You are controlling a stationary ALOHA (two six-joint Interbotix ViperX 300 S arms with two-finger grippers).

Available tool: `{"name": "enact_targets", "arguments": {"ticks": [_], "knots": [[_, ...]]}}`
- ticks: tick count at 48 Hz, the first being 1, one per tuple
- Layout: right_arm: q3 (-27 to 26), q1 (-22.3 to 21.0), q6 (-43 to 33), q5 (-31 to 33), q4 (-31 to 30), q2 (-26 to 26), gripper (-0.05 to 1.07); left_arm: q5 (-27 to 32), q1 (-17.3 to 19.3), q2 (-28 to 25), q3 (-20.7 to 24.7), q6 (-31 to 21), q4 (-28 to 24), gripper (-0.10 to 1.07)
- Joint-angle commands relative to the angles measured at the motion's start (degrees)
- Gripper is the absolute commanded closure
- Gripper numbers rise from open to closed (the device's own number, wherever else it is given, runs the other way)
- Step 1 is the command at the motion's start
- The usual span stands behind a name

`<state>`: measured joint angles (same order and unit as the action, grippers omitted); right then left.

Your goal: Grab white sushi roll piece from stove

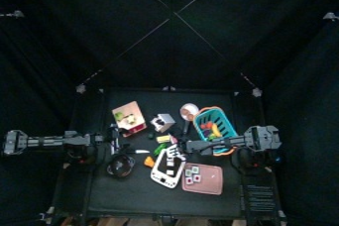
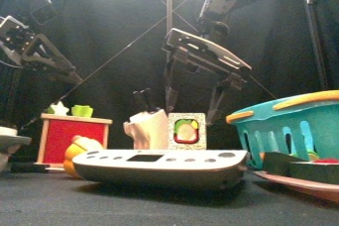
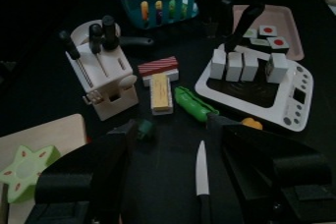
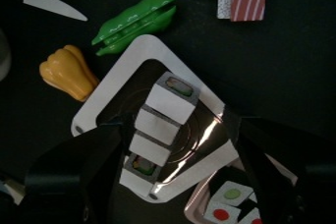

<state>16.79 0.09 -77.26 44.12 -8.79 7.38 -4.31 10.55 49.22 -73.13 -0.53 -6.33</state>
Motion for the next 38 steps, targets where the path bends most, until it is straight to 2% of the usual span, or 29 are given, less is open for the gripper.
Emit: {"name": "enact_targets", "arguments": {"ticks": [1,13,27,38], "knots": [[-1.93,-0.35,-0.09,0.09,-0.44,0.09,0.02,-0.18,0.18,-0.09,0.79,0.09,0.0,0.05],[-3.69,-0.44,0.09,1.49,-0.79,3.43,0.02,-0.18,0.35,-0.09,0.53,0.09,0.09,0.05],[-3.69,-0.53,0.0,1.49,-0.35,4.39,0.03,-0.18,0.44,-0.09,0.44,0.09,0.09,0.05],[-3.78,-0.44,-0.09,1.49,0.79,4.57,0.12,-0.18,0.7,-0.09,0.35,0.09,0.09,0.05]]}}
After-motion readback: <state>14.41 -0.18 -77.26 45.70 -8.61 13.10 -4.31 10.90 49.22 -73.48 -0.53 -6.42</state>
